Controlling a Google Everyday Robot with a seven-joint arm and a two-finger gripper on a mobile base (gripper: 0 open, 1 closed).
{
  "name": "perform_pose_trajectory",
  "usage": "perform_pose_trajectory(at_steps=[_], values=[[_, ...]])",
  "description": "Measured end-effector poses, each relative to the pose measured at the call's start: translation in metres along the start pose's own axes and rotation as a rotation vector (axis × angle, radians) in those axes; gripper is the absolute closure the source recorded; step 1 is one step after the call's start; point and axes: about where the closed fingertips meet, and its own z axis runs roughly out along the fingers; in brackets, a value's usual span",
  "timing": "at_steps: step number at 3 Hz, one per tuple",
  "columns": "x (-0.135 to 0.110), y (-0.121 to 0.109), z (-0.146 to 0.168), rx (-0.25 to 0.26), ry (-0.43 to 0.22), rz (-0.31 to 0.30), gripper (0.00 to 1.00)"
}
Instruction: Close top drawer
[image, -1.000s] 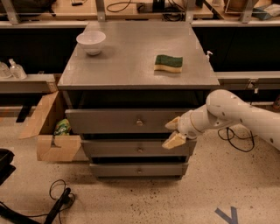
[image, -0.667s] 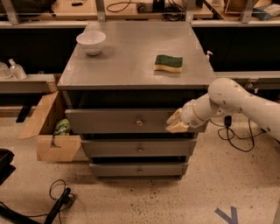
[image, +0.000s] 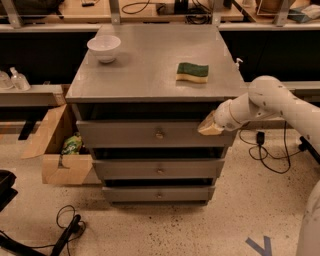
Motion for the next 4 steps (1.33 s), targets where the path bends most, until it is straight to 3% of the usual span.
perform_pose_trajectory(at_steps=[1, 2, 3, 4], values=[[0.0, 0.0, 0.0, 0.0, 0.0, 0.0, 1.0], [-0.014, 0.028, 0.004, -0.077, 0.016, -0.037, 1.0], [-0.037, 0.068, -0.021, -0.179, 0.081, -0.105, 1.0], [-0.058, 0.105, -0.071, -0.227, 0.144, -0.17, 1.0]])
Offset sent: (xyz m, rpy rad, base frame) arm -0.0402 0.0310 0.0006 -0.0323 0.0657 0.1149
